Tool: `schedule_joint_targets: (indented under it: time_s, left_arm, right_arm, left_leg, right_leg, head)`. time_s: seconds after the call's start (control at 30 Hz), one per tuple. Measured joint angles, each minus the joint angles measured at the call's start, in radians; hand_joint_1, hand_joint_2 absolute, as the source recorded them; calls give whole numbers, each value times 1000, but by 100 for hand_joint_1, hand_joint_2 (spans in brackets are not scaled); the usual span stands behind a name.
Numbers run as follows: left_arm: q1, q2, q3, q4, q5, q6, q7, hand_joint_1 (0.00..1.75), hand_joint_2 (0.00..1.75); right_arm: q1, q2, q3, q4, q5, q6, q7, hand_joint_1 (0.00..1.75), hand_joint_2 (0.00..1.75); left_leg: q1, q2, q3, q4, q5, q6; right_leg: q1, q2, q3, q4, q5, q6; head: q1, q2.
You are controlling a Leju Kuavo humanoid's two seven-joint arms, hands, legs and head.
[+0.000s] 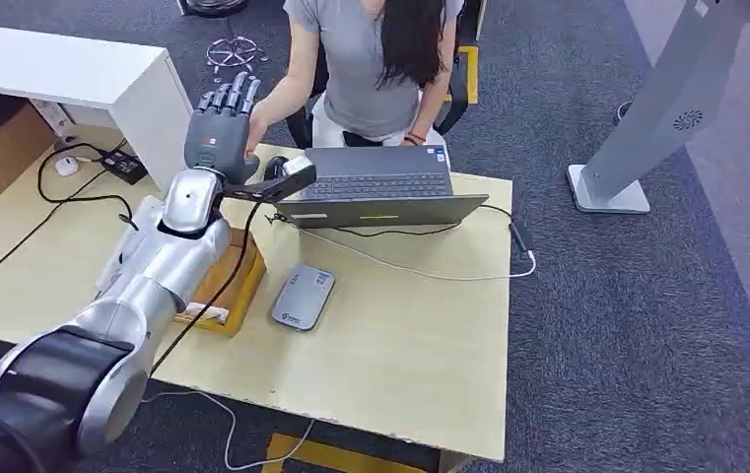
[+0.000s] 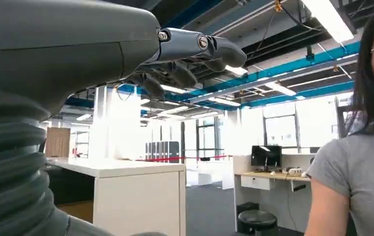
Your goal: Pass the card to the sensor for recognition and then transmit it.
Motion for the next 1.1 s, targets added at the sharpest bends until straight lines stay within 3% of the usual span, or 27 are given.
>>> schedule_joint_targets:
  time_s: [0.2, 0.4, 0.57, 0.7, 0.8, 0.97, 1.1]
  left_arm:
    - [0, -3, 0, 7, 5, 5, -3, 0, 175]
    - [35, -13, 0, -27, 115, 28, -122, 0, 175]
    - [220, 0, 0, -291, 229, 119, -216, 0, 175]
    - [488, 49, 0, -661, 254, 198, -254, 0, 175]
    - [616, 75, 0, -833, 254, 209, -265, 0, 175]
    - [723, 91, 0, -985, 243, 209, -291, 0, 175]
    - [770, 95, 0, -1039, 235, 209, -299, 0, 175]
  right_arm:
    - [0, 0, 0, 0, -3, 0, 0, 0, 0]
    - [1, 0, 0, 0, -26, -2, -1, 0, 0]
    - [16, 0, 0, 0, -66, -21, -14, 0, 0]
    - [48, -9, 0, 0, -100, -43, -45, 0, 0]
    - [62, -19, -2, 0, -110, -47, -58, 0, 0]
    - [71, -33, -3, 0, -118, -48, -67, 0, 0]
    - [75, -38, -5, 0, -130, -50, -67, 0, 0]
  left_leg:
    - [0, 0, 0, 0, 0, 0]
    - [0, 0, 0, 0, 0, 0]
    - [-1, 0, -1, -1, -1, 0]
    - [-1, 4, 1, -2, -5, 0]
    - [-1, 3, 0, -2, -6, 0]
    - [-1, 2, 0, -2, -6, 0]
    - [-1, 2, 1, -2, -6, 0]
  right_leg:
    - [0, 0, 0, 0, 0, 0]
    - [0, 0, 0, 0, 0, 0]
    - [0, 0, 0, 0, -1, 0]
    - [-1, 4, 0, -1, -4, 1]
    - [-1, 2, 0, -1, -6, 1]
    - [-1, 1, 0, -1, -6, 1]
    - [-1, 1, 1, -1, -6, 1]
  head:
    - [0, 0]
    - [0, 0]
    - [1, 0]
    - [0, 0]
    - [0, 0]
    - [0, 0]
    - [0, 0]
